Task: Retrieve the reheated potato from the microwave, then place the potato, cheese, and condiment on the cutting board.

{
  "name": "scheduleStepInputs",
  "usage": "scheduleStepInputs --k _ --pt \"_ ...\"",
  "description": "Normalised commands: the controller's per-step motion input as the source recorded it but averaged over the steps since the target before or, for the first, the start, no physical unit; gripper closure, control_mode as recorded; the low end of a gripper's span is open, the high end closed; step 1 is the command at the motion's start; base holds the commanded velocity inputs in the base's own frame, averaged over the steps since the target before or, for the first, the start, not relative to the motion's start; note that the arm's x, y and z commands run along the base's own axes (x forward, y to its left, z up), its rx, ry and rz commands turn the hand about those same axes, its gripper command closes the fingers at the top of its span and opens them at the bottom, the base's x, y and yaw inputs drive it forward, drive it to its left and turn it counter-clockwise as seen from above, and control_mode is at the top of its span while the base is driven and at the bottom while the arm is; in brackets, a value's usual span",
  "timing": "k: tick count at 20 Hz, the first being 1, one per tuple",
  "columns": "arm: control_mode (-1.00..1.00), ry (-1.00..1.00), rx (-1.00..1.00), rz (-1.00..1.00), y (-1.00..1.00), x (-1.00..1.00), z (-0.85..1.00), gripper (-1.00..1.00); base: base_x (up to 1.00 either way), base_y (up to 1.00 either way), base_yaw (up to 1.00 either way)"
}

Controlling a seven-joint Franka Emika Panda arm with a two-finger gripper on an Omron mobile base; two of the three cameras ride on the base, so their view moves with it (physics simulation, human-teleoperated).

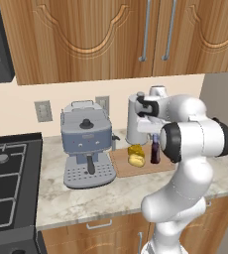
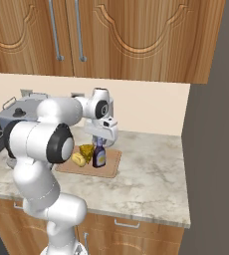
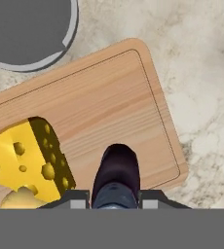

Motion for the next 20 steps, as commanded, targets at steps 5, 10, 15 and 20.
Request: scheduleStepInputs --k 5,10,15,20 --pt "-1.0 -0.03 0.0 0.01 0.02 0.04 -0.09 1.0 0.0 0.0 0.0" --pt "-1.0 -0.08 0.0 0.0 0.0 -0.08 0.0 1.0 0.0 0.0 0.0" --pt "-1.0 -0.06 0.0 0.0 0.0 -0.04 0.0 1.0 0.0 0.0 0.0" --pt "-1.0 -0.1 0.0 0.0 0.0 -0.02 0.04 1.0 0.0 0.0 0.0"
